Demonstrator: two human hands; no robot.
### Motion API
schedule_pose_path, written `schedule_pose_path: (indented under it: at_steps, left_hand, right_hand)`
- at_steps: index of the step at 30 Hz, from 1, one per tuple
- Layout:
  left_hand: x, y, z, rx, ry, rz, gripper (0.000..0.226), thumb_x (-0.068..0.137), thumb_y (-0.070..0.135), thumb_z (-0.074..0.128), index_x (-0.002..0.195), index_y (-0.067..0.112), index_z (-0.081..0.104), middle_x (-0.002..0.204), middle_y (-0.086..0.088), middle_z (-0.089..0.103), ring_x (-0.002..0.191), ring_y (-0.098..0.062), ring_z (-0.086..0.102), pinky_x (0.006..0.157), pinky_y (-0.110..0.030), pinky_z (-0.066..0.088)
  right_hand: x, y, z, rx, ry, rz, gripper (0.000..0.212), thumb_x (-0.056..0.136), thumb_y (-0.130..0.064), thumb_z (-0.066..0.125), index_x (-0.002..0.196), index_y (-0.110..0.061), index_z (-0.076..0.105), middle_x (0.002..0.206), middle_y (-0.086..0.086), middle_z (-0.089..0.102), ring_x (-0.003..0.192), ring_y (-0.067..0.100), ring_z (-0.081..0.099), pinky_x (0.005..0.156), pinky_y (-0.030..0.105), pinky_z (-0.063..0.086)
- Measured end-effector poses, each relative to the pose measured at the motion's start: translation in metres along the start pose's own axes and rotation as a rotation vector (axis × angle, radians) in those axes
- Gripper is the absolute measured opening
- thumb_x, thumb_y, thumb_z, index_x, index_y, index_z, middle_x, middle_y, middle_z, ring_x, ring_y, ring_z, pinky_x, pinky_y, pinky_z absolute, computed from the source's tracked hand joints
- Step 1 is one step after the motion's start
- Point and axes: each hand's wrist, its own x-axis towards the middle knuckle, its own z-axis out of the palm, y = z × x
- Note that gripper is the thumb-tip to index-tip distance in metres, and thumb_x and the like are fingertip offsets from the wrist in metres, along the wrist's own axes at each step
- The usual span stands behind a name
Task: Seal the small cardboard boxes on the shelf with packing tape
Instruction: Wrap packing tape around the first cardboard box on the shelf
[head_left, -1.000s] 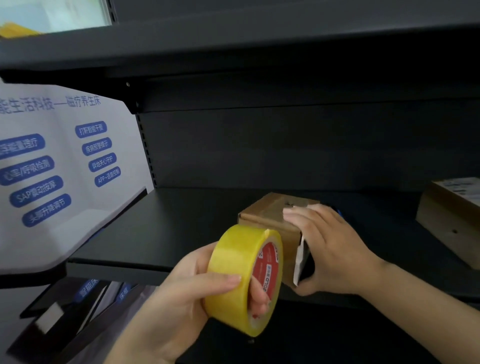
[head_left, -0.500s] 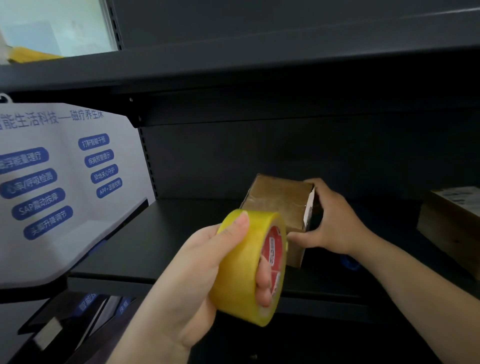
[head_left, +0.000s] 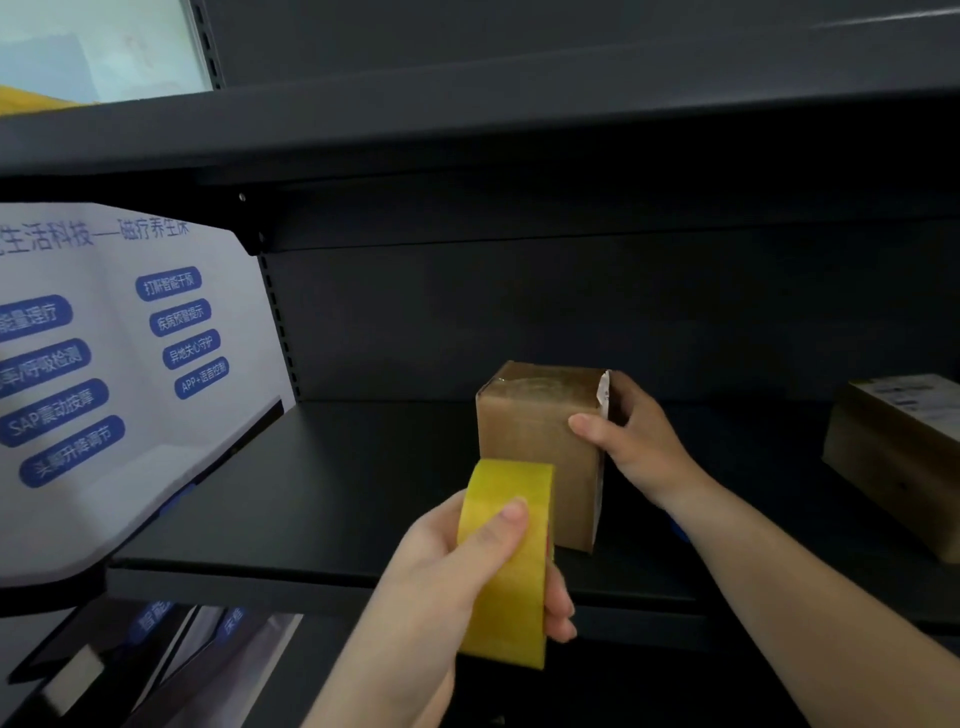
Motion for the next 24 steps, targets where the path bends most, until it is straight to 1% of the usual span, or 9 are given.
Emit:
schedule_pose_path:
  at_steps: [4, 6, 8, 10, 13, 17, 20, 22, 24]
  left_hand:
    - [0.004, 0.003, 0.003, 0.044, -0.002, 0.082, 0.029, 0.069, 0.042, 0.069, 0.085, 0.018, 0.07, 0.059, -0.009, 0.07, 0.054, -0.019, 0.067, 0.056, -0.028, 0.057]
    - [0.006, 0.007, 0.005, 0.095, -0.066, 0.126, 0.032, 0.072, 0.032, 0.068, 0.099, 0.015, 0.064, 0.07, -0.011, 0.073, 0.066, -0.022, 0.07, 0.062, -0.028, 0.056]
    - [0.008, 0.009, 0.006, 0.16, -0.096, 0.155, 0.035, 0.074, 0.023, 0.065, 0.106, 0.013, 0.057, 0.076, -0.01, 0.074, 0.073, -0.023, 0.071, 0.064, -0.027, 0.055]
    - [0.009, 0.008, 0.007, 0.145, -0.085, 0.148, 0.033, 0.079, 0.031, 0.065, 0.104, 0.012, 0.056, 0.073, -0.011, 0.074, 0.069, -0.022, 0.071, 0.061, -0.027, 0.055]
    - [0.003, -0.002, 0.011, 0.016, -0.106, -0.033, 0.047, 0.07, 0.045, 0.055, 0.099, 0.008, 0.056, 0.058, -0.014, 0.069, 0.051, -0.024, 0.067, 0.054, -0.032, 0.057]
    - [-0.005, -0.016, 0.009, -0.017, -0.067, -0.102, 0.056, 0.059, 0.051, 0.059, 0.099, 0.013, 0.053, 0.052, -0.012, 0.066, 0.046, -0.022, 0.064, 0.052, -0.029, 0.056]
    - [-0.004, -0.019, 0.006, -0.036, 0.029, -0.065, 0.047, 0.06, 0.048, 0.06, 0.093, 0.014, 0.055, 0.046, -0.01, 0.064, 0.041, -0.021, 0.063, 0.048, -0.027, 0.055]
    - [-0.003, -0.021, 0.008, -0.036, 0.048, -0.071, 0.041, 0.063, 0.046, 0.055, 0.09, 0.014, 0.054, 0.046, -0.01, 0.065, 0.04, -0.021, 0.063, 0.046, -0.027, 0.054]
    - [0.0, -0.025, 0.012, -0.02, 0.026, -0.082, 0.043, 0.067, 0.048, 0.053, 0.093, 0.014, 0.055, 0.05, -0.011, 0.066, 0.044, -0.022, 0.063, 0.05, -0.031, 0.057]
  right_hand:
    - [0.002, 0.003, 0.008, 0.107, 0.091, 0.04, 0.061, 0.048, -0.061, 0.064, 0.098, -0.029, 0.058, 0.103, -0.002, 0.065, 0.094, 0.014, 0.063, 0.081, 0.033, 0.051]
    - [0.004, 0.003, 0.017, 0.167, 0.159, 0.086, 0.068, 0.049, -0.066, 0.06, 0.099, -0.02, 0.06, 0.1, 0.006, 0.066, 0.09, 0.019, 0.065, 0.077, 0.036, 0.052]
    - [0.007, 0.002, 0.024, 0.206, 0.202, 0.14, 0.071, 0.047, -0.07, 0.059, 0.094, -0.017, 0.062, 0.09, 0.006, 0.068, 0.079, 0.017, 0.066, 0.066, 0.032, 0.051]
    - [0.011, 0.0, 0.027, 0.31, 0.236, 0.277, 0.074, 0.044, -0.074, 0.06, 0.091, -0.017, 0.063, 0.084, 0.006, 0.069, 0.074, 0.018, 0.067, 0.063, 0.031, 0.051]
    - [0.02, 0.002, 0.02, 0.514, 0.266, 0.525, 0.087, 0.039, -0.079, 0.061, 0.102, -0.019, 0.061, 0.093, 0.011, 0.07, 0.085, 0.028, 0.067, 0.075, 0.039, 0.054]
    - [0.029, 0.001, 0.013, 0.344, 0.14, 0.582, 0.092, 0.043, -0.082, 0.058, 0.113, -0.021, 0.055, 0.102, 0.011, 0.066, 0.093, 0.029, 0.063, 0.079, 0.038, 0.049]
    - [0.033, 0.0, 0.018, 0.307, 0.109, 0.618, 0.082, 0.055, -0.08, 0.055, 0.112, -0.021, 0.054, 0.103, 0.012, 0.064, 0.094, 0.029, 0.061, 0.084, 0.038, 0.048]
    - [0.035, -0.001, 0.021, 0.304, 0.092, 0.676, 0.067, 0.064, -0.078, 0.052, 0.099, -0.021, 0.055, 0.098, 0.013, 0.063, 0.09, 0.029, 0.061, 0.075, 0.035, 0.048]
    - [0.037, 0.001, 0.022, 0.288, 0.085, 0.705, 0.058, 0.07, -0.075, 0.049, 0.089, -0.021, 0.056, 0.09, 0.012, 0.063, 0.082, 0.027, 0.061, 0.064, 0.032, 0.046]
